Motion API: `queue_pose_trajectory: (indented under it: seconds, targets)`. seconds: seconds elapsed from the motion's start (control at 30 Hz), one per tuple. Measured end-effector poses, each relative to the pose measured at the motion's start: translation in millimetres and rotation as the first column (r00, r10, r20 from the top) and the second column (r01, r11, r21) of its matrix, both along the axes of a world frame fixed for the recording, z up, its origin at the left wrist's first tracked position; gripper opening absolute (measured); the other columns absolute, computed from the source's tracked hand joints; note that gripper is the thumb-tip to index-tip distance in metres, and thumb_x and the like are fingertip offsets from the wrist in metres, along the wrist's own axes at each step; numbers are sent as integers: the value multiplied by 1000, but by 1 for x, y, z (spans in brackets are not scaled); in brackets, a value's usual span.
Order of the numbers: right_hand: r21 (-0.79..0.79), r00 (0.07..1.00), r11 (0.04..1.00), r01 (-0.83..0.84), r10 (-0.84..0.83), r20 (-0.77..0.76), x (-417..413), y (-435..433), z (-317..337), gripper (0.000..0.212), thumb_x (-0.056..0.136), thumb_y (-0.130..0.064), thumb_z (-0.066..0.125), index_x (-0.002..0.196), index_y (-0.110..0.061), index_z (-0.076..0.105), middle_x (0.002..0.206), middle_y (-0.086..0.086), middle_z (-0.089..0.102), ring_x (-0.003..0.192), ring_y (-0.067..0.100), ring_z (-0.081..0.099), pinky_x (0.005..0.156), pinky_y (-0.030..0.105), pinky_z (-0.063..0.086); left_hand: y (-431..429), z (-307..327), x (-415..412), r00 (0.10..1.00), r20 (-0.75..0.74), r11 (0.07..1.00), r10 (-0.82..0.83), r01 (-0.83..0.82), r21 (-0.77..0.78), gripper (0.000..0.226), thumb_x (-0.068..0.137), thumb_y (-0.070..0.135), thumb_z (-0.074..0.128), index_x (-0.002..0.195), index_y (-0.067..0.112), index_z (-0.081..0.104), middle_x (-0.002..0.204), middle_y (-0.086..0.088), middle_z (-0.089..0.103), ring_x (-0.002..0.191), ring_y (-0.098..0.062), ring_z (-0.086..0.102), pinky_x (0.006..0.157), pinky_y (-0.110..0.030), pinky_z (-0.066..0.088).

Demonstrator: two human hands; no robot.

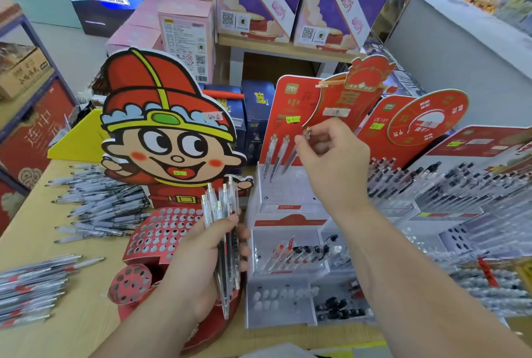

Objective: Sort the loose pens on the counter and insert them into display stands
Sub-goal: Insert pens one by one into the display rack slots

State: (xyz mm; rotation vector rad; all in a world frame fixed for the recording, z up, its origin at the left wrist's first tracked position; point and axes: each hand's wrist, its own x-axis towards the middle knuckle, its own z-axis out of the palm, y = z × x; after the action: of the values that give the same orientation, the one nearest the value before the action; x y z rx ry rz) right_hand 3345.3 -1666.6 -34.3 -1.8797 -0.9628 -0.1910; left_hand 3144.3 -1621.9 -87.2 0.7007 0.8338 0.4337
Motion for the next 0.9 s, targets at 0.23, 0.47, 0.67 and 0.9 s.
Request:
queue_pose_trajectory:
  seconds: [0.23, 0.47, 0.67, 0.9]
  targets:
    - [-77, 1000, 997, -11, 11, 9, -1, 8, -18, 14, 86, -17, 77, 87, -18, 64, 75, -11, 64, 67, 3, 61, 64, 21, 51, 1, 0, -2, 1000, 4, 1000, 9, -9, -1, 23, 98, 17, 58, 117, 4, 61, 83, -16, 62, 60, -22, 57, 48, -31, 47]
    - [-98, 1000, 995, 16, -14, 23, -1, 12, -23, 18, 84, -15, 78, 90, -17, 62, 78, -6, 65, 67, 4, 60, 65, 24, 54, 2, -1, -3, 1000, 8, 1000, 15, -15, -10, 22, 98, 18, 58, 116, 4, 61, 85, -17, 61, 60, -23, 56, 49, -32, 46]
    - [-97, 999, 994, 43, -43, 6, -4, 16, -23, 16, 85, -17, 76, 90, -18, 61, 80, -7, 65, 71, 9, 63, 67, 32, 56, 0, 1, -3, 1000, 17, 1000, -8, 9, -13, 22, 98, 17, 59, 114, 2, 61, 82, -17, 61, 58, -23, 55, 48, -32, 46]
    - [-95, 995, 992, 78, -83, -51, -7, 12, -21, 20, 83, -21, 78, 94, -23, 61, 85, -15, 64, 68, 3, 61, 64, 16, 49, -2, 4, -1, 999, 37, 1000, -21, 22, -19, 21, 98, 14, 57, 115, 2, 59, 80, -16, 60, 57, -23, 55, 46, -32, 46]
